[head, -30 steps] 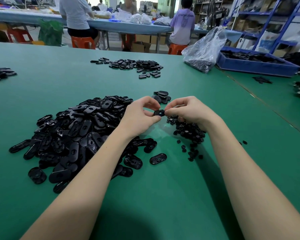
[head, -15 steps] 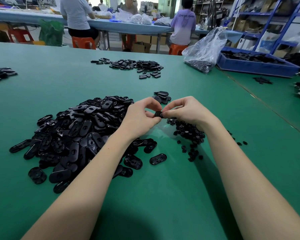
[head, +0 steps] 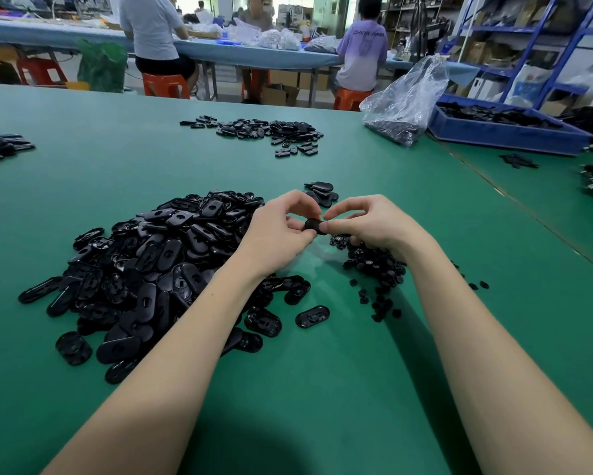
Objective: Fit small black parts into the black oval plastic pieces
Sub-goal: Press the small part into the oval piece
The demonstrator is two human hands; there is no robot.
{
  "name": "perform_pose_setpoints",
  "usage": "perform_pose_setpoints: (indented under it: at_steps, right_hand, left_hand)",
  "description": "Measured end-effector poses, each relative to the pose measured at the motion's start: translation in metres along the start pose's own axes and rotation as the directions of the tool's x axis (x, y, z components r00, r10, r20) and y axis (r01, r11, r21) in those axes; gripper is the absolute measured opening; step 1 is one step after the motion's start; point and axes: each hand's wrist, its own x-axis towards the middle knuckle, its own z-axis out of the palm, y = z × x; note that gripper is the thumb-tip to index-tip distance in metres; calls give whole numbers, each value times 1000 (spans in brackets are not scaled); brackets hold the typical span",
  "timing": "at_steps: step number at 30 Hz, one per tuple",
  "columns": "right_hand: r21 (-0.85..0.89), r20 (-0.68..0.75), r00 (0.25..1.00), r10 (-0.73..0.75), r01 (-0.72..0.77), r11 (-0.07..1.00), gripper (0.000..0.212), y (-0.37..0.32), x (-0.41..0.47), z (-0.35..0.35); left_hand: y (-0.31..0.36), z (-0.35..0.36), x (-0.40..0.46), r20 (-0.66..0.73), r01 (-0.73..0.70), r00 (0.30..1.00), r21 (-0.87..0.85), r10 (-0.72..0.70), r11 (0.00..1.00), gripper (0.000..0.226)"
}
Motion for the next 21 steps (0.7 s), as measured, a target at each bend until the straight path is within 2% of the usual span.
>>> perform_pose_setpoints:
  at_steps: [3, 10, 13, 21]
  right_hand:
    - [77, 35, 999, -18, 15, 997, 21, 2, -1, 0]
    - [57, 44, 995, -85, 83, 995, 17, 1, 1, 7]
    - [48, 63, 994, -91, 89, 995, 13, 0, 1, 7]
    - [8, 19, 996, -87, 87, 996, 7, 0, 4, 12]
  left_hand:
    - [-1, 0, 3, -5, 35, 999, -34, -35, 999, 21]
    - [-9, 1, 6, 15, 221, 975, -118, -220, 968, 22]
    - [-10, 0, 6, 29, 238, 971, -158, -236, 958, 22]
    - [-10, 2, 5, 3, 245, 969, -132, -247, 960, 20]
